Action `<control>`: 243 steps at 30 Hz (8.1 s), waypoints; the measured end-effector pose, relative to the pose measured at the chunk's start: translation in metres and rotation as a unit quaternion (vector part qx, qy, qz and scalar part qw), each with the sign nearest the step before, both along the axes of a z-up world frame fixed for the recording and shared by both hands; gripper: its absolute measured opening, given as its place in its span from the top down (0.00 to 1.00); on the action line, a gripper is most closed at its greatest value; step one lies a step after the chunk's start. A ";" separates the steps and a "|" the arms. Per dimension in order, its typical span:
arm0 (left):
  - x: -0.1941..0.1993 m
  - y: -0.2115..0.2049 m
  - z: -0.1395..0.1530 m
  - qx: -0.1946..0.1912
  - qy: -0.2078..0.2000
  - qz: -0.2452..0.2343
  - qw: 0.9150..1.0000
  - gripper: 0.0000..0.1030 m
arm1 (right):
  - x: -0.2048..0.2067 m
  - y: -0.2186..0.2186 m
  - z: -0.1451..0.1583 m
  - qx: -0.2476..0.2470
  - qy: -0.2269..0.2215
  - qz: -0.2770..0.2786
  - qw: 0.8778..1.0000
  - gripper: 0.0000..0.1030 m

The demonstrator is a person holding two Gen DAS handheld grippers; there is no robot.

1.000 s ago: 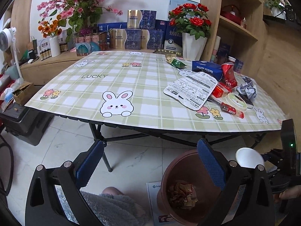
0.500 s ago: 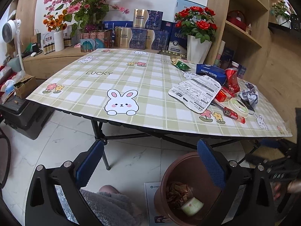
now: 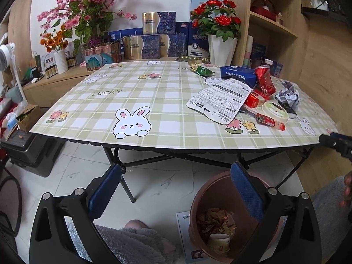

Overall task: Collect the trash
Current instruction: 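Reach the left tool to the flower-print plastic pouch and grasp it, then lift the flower-print pouch off the table with the left tool, then grasp the crumpled silver wrapper with the right tool while the left tool holds the pouch, then carry the silver wrapper over the bin and open the right tool while the left tool holds the pouch, then withdraw the right tool from the bin while the left tool holds the pouch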

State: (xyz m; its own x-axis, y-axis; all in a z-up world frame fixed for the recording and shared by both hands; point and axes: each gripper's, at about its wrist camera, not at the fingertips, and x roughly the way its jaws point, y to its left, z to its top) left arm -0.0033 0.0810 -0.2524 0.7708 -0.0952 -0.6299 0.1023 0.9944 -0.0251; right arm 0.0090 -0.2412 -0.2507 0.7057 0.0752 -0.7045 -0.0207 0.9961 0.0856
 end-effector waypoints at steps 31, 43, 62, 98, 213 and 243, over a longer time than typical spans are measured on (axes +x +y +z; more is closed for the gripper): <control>0.224 -0.139 -0.014 0.066 0.152 -0.105 0.981 0.06 | 0.027 -0.066 -0.022 0.058 0.005 -0.008 0.998 0.05; 0.248 -0.151 -0.030 0.085 0.191 -0.129 0.969 0.06 | 0.031 -0.077 -0.034 0.075 0.019 -0.023 0.997 0.05; 0.248 -0.116 0.024 -0.004 0.196 -0.215 0.957 0.80 | 0.026 -0.066 -0.024 0.068 0.014 -0.005 0.998 0.05; 0.213 -0.041 0.058 -0.101 0.191 -0.159 0.963 0.87 | 0.026 -0.040 -0.015 0.044 0.022 0.021 0.999 0.05; -0.017 -0.017 0.064 -0.148 0.096 -0.099 0.979 0.93 | -0.007 0.053 -0.093 0.081 0.103 0.150 0.980 0.63; -0.015 -0.031 0.039 -0.132 0.119 -0.128 0.976 0.93 | -0.029 0.016 -0.026 0.038 -0.035 0.065 0.997 0.06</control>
State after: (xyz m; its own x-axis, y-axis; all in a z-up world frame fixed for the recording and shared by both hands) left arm -0.0182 0.0502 -0.2136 0.5355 -0.4487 -0.7155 0.3059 0.8927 -0.3308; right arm -0.0198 -0.2248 -0.2764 0.7339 0.2201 -0.6426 -0.1569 0.9754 0.1549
